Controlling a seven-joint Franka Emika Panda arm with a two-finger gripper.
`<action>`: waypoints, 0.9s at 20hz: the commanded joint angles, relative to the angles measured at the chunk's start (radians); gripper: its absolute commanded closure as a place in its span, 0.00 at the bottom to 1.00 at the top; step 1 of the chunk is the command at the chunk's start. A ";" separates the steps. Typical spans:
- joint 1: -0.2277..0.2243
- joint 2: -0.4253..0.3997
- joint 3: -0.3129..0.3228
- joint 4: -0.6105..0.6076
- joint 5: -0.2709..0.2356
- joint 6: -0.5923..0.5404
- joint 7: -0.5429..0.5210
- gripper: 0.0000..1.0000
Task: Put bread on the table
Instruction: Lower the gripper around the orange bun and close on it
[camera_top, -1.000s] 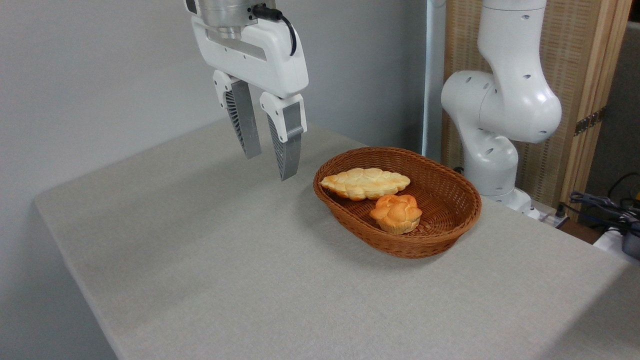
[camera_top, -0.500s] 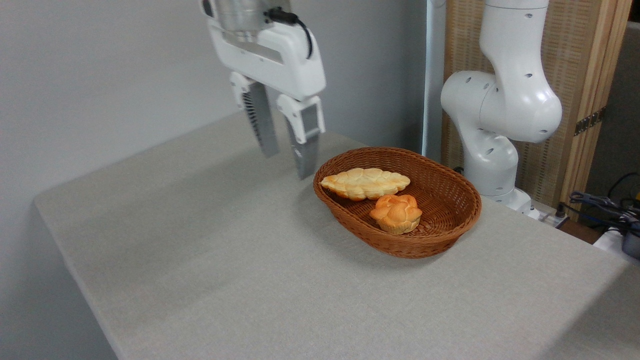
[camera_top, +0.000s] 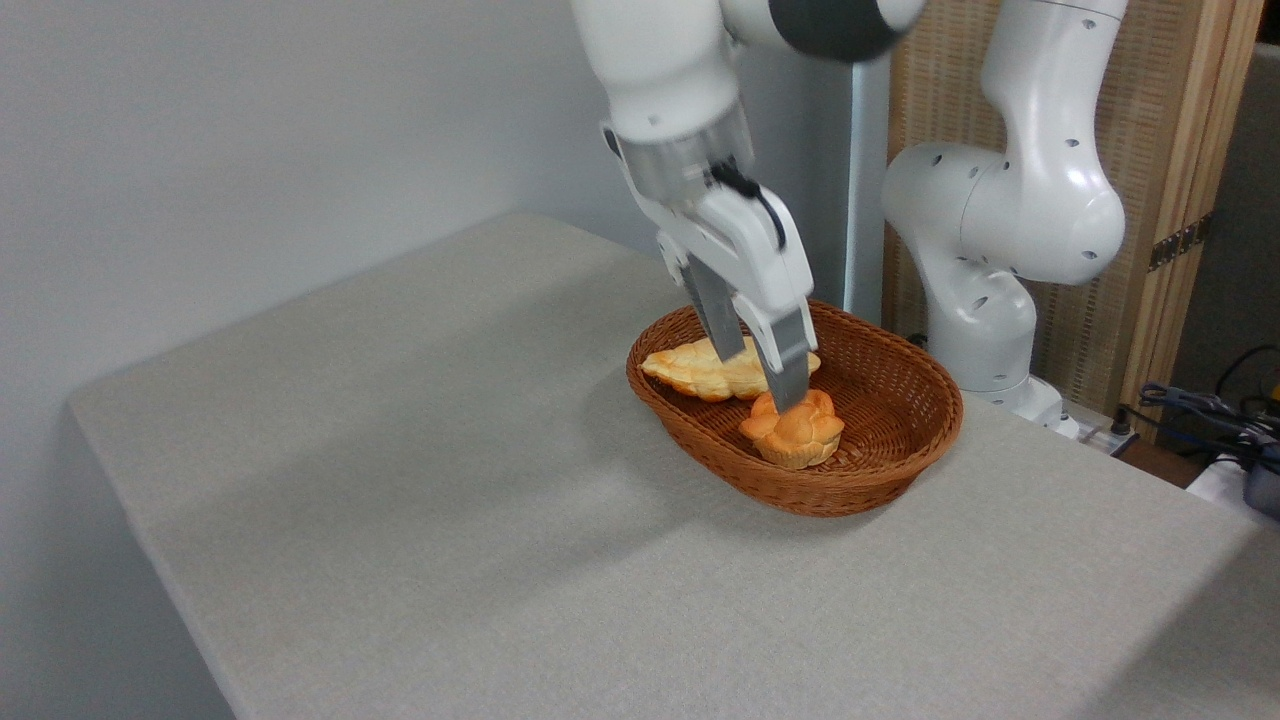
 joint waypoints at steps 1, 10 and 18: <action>-0.006 -0.055 0.046 -0.138 0.044 0.079 0.021 0.00; -0.012 -0.053 0.052 -0.191 0.043 0.102 0.043 0.00; -0.015 -0.053 0.052 -0.191 -0.031 0.120 0.040 0.00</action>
